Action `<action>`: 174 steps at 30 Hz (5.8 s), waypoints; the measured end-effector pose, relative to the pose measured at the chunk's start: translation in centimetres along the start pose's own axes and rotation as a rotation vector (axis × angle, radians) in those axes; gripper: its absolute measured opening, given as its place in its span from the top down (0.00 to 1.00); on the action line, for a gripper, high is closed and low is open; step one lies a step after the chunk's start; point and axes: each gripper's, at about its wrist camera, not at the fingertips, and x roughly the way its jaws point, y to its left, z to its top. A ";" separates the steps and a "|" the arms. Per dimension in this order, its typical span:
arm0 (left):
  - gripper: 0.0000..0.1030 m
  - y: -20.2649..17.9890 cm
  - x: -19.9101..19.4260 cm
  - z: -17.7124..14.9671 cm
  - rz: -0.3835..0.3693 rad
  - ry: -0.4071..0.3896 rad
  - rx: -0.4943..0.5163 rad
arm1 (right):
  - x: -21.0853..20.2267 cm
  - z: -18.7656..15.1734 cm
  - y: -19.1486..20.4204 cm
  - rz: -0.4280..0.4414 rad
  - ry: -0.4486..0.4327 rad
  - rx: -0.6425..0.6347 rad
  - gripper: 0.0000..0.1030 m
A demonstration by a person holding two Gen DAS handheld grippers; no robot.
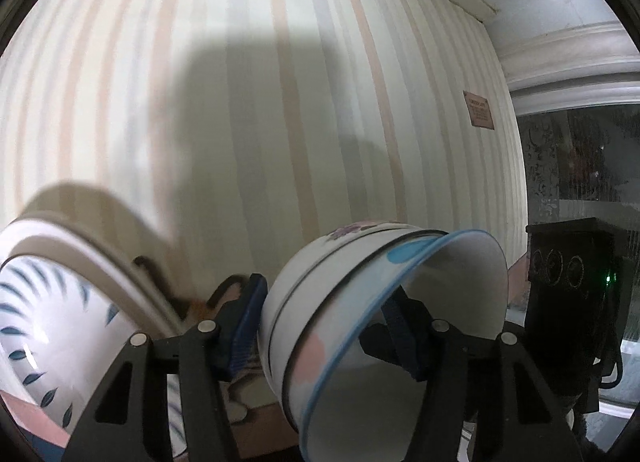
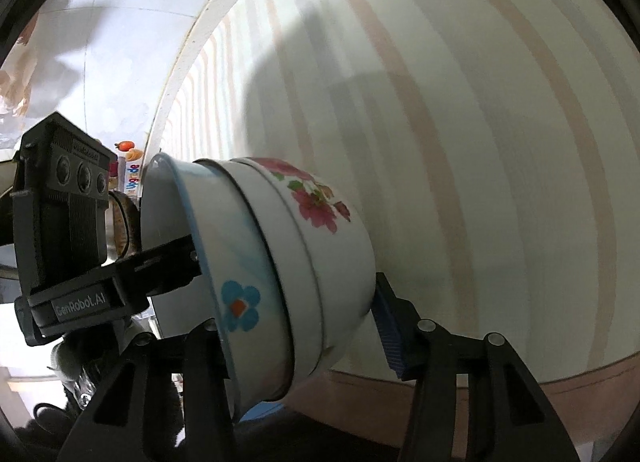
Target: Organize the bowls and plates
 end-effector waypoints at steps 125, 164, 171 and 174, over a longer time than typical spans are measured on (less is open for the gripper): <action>0.11 2.5 -29.4 -41.6 0.485 -0.849 -0.117 | -14.3 -42.3 35.4 -0.442 -0.673 -0.651 0.05; 0.11 1.9 -32.3 -47.0 0.496 -0.921 -0.030 | -16.7 -49.5 36.5 -0.480 -0.783 -0.626 0.05; 0.01 1.8 -32.8 -47.9 0.491 -0.969 -0.028 | -16.4 -49.8 36.5 -0.489 -0.783 -0.624 0.03; 0.01 1.9 -33.0 -48.1 0.486 -0.976 -0.032 | -16.3 -49.9 36.4 -0.491 -0.783 -0.619 0.03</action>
